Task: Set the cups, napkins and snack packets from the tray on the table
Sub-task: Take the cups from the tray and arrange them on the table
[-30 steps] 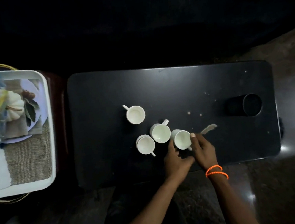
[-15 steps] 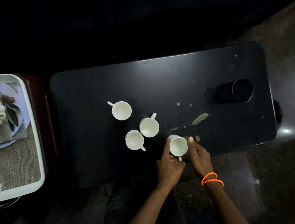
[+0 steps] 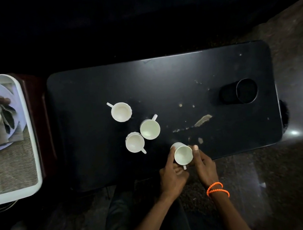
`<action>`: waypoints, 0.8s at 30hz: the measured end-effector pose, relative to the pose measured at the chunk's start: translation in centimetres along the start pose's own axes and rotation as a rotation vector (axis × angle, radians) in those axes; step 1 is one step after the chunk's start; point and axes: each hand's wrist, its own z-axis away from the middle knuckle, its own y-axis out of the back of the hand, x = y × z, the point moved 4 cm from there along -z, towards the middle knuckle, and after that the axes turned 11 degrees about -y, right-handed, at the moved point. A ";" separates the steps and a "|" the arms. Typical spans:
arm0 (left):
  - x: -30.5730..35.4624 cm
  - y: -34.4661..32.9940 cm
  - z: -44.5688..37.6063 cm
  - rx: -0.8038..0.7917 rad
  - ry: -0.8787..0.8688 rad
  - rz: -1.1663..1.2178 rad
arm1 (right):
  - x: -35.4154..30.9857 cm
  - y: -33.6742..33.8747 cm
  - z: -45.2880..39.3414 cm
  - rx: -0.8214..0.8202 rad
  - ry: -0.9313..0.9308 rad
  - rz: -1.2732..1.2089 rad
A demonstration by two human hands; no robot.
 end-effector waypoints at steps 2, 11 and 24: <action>0.0 0.0 0.1 -0.017 -0.022 -0.008 | 0.2 0.2 0.0 -0.003 -0.006 -0.001; -0.4 5.0 1.5 0.159 0.086 0.112 | -1.0 2.5 0.9 0.392 0.159 0.076; 3.5 14.5 -1.4 0.284 -0.022 -0.156 | -5.2 -12.6 5.1 -0.085 0.131 0.015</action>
